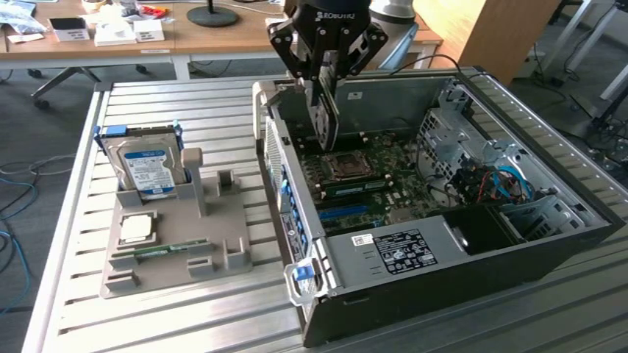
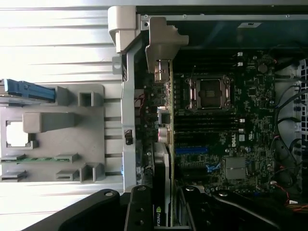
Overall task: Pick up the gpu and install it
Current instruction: 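Pick up the gpu and move the gpu toward the slot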
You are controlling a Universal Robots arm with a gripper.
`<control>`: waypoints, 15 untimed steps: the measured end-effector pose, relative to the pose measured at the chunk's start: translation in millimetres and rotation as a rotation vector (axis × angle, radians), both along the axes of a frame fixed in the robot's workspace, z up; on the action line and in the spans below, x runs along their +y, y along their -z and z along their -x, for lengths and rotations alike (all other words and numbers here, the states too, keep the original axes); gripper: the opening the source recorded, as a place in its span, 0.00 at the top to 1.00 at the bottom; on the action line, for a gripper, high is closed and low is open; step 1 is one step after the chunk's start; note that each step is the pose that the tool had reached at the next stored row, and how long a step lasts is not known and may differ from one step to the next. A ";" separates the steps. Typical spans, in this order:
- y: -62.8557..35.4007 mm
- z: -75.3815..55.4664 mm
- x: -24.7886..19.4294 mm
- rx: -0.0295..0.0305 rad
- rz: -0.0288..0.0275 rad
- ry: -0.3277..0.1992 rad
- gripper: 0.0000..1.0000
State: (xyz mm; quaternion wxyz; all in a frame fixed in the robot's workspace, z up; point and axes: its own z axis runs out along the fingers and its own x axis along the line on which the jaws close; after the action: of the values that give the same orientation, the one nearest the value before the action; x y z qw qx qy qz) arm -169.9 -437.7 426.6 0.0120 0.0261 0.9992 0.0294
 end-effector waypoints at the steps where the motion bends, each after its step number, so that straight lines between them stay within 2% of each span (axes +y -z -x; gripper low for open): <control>1: 0.0 -1.4 0.0 0.0000 0.0000 0.000 0.73; 15: 0.0 -22.5 0.6 0.0000 0.0000 0.000 0.73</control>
State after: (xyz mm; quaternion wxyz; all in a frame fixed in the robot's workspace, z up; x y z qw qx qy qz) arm -147.4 -437.1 426.6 0.0120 0.0260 0.9992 0.0294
